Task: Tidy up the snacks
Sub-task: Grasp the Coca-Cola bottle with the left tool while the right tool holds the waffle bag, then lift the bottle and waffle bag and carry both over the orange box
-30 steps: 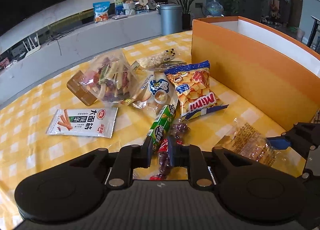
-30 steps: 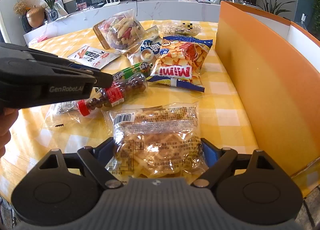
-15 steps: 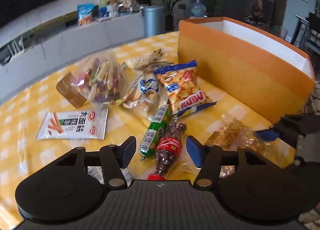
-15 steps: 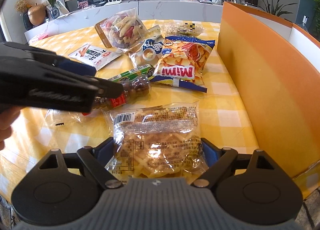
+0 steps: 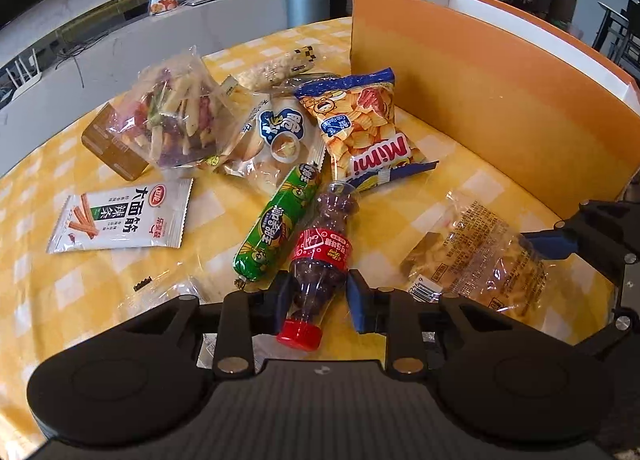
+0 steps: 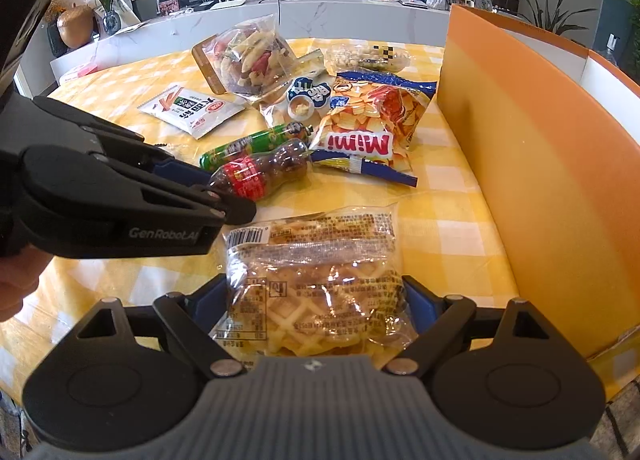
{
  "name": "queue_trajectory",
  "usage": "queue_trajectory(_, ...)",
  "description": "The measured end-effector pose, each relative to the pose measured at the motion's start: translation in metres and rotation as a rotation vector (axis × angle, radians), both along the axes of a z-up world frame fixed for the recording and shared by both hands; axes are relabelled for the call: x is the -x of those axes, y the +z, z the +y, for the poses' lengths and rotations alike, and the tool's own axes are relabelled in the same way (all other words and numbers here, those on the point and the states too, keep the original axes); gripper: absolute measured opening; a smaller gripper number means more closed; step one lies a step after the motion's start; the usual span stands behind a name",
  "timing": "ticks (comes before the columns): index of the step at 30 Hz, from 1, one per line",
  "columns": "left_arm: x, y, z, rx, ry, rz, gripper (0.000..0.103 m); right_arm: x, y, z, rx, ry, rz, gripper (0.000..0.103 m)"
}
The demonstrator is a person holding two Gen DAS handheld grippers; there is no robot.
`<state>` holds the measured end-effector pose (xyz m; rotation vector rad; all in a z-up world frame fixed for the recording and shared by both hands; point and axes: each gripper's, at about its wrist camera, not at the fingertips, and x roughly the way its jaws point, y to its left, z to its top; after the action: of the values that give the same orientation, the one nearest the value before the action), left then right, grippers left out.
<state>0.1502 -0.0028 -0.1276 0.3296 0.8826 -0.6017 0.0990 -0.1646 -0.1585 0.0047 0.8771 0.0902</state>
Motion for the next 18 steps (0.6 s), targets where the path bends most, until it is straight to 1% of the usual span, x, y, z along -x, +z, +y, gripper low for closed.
queue_trajectory(2, 0.003, 0.002, -0.003, -0.020, 0.021, -0.007, 0.033, 0.001, 0.000, 0.000, -0.003, 0.000, 0.000, 0.085)
queue_trajectory(4, 0.008, 0.007, -0.002, -0.020, 0.042, -0.024, 0.033, 0.002, 0.002, -0.002, -0.015, -0.003, 0.004, 0.083)
queue_trajectory(7, 0.020, 0.018, 0.004, 0.024, 0.062, -0.051, 0.033, 0.007, 0.005, -0.007, -0.058, -0.002, 0.020, 0.081)
queue_trajectory(10, 0.033, 0.029, 0.010, 0.052, 0.091, -0.069, 0.033, 0.010, 0.008, -0.011, -0.101, 0.002, 0.027, 0.080)
queue_trajectory(18, 0.066, 0.060, 0.033, 0.185, 0.235, -0.111, 0.033, 0.018, 0.025, -0.017, -0.136, 0.000, -0.050, 0.080)
